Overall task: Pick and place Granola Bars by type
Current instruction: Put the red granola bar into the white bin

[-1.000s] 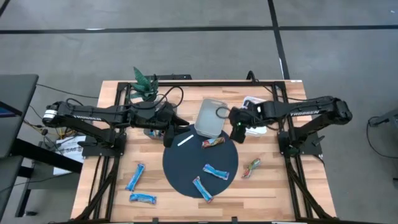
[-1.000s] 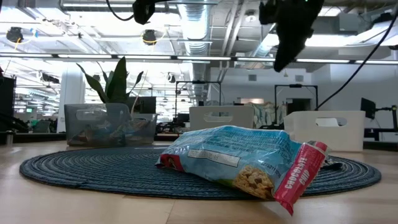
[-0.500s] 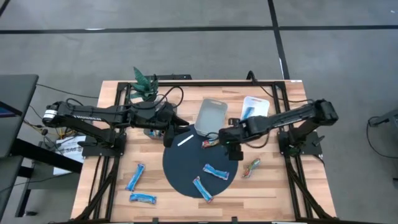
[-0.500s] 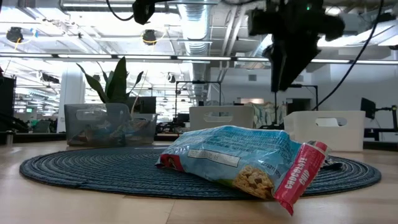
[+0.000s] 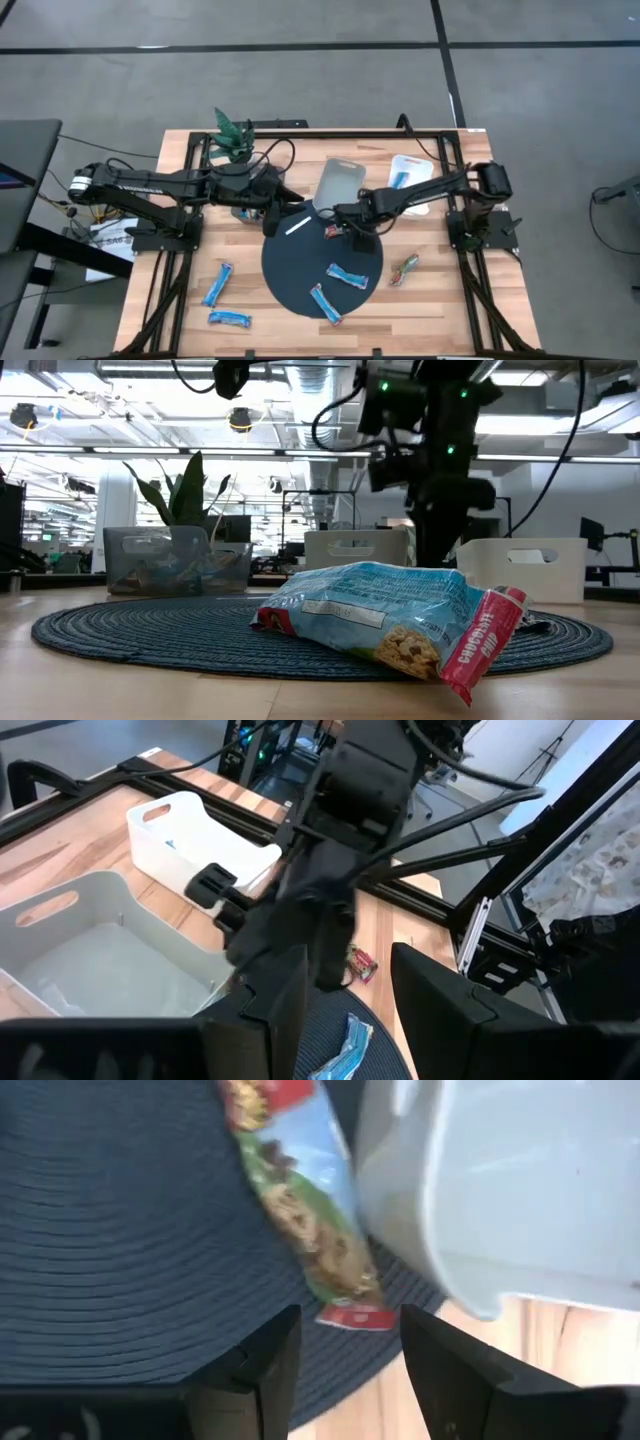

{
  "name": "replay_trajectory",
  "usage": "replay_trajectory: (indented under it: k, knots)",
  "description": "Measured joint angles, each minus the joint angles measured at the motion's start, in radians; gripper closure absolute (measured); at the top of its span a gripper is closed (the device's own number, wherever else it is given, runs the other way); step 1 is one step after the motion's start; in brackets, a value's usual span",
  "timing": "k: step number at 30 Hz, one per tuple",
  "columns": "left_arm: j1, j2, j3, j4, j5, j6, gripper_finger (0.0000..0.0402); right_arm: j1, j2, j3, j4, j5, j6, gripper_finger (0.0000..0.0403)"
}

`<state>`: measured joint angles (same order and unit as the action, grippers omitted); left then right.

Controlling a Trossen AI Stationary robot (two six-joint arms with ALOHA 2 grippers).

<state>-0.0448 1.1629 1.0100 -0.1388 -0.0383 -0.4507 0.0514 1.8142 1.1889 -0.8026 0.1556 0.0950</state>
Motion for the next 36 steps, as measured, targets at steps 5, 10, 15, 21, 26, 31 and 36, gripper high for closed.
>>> replay_trajectory:
  k: [5,10,15,21,26,31,36]
  knots:
    - [0.000,0.000,0.000,0.001,0.000,0.000,0.0262,-0.040,0.019,0.000,0.035,-0.013,-0.018,0.0237]
    - [0.000,0.000,0.000,0.001,0.000,0.000,0.0262,-0.063,0.020,0.000,0.051,-0.095,-0.045,0.0250]
    - [0.000,0.000,0.000,0.001,0.000,0.000,0.0262,-0.067,0.020,0.000,0.060,-0.135,-0.053,0.0288]
    - [0.000,0.000,0.000,0.001,0.000,0.000,0.0262,-0.067,0.020,0.000,0.052,-0.143,-0.069,0.0371]
    - [0.000,0.000,0.000,0.001,0.000,0.000,0.0262,-0.067,0.003,0.000,0.039,-0.166,-0.057,0.0393]
    - [0.000,0.000,0.000,0.001,0.001,0.000,0.0262,-0.067,-0.067,0.000,-0.006,-0.190,-0.040,0.0400]
    - [0.000,0.000,0.000,-0.001,0.001,0.001,0.0262,-0.066,-0.201,0.000,-0.057,-0.219,-0.025,0.0402]
